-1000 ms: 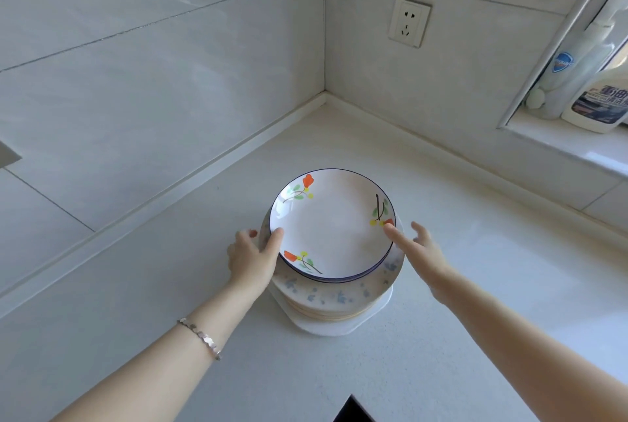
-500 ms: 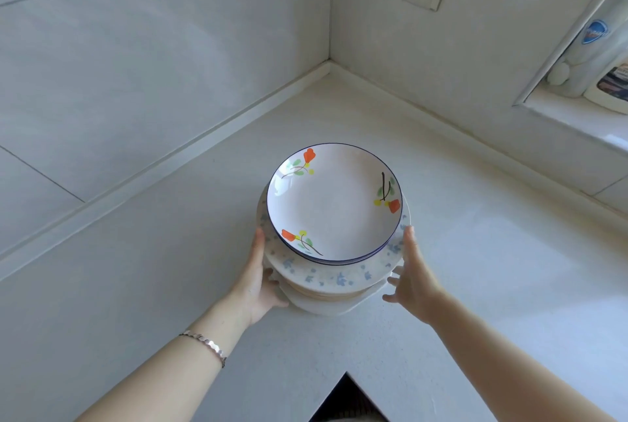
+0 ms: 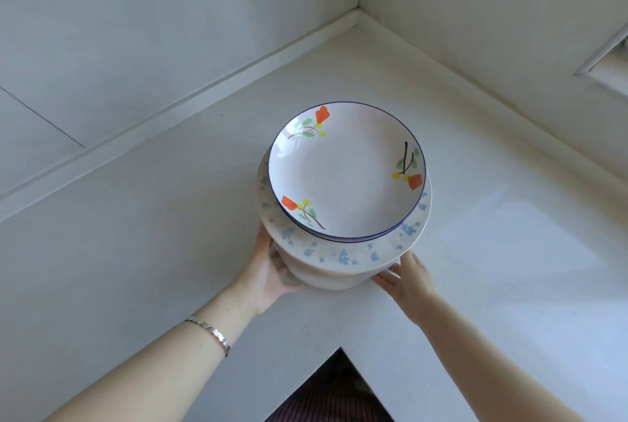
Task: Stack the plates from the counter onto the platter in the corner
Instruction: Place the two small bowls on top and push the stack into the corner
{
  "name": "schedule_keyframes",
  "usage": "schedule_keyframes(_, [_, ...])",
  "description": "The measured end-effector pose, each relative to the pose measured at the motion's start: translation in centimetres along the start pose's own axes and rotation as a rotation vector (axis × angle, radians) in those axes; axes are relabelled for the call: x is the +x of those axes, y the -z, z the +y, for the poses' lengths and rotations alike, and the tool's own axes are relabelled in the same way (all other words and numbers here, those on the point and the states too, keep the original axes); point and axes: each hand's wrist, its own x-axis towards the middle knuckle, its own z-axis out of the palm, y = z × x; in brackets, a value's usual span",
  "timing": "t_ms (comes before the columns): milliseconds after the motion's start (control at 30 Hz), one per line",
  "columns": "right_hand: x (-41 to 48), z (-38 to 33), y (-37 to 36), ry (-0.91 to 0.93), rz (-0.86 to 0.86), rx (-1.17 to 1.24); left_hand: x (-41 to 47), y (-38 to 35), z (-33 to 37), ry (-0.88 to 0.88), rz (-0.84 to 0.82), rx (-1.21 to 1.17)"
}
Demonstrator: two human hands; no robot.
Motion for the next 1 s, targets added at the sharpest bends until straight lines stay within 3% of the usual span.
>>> schedule_keyframes(200, [0.4, 0.0, 0.9, -0.012, -0.073, 0.019, 0.3, -0.2, -0.5, -0.048, -0.1, -0.047])
schedule_keyframes(500, [1.6, -1.6, 0.6, 0.014, -0.029, -0.028, 1.0, -1.8, 0.6, -0.032, -0.066, -0.06])
schedule_keyframes(1000, [8.6, -10.2, -0.4, 0.038, 0.018, 0.027, 6.7, -8.9, 7.5, -0.05, -0.014, -0.001])
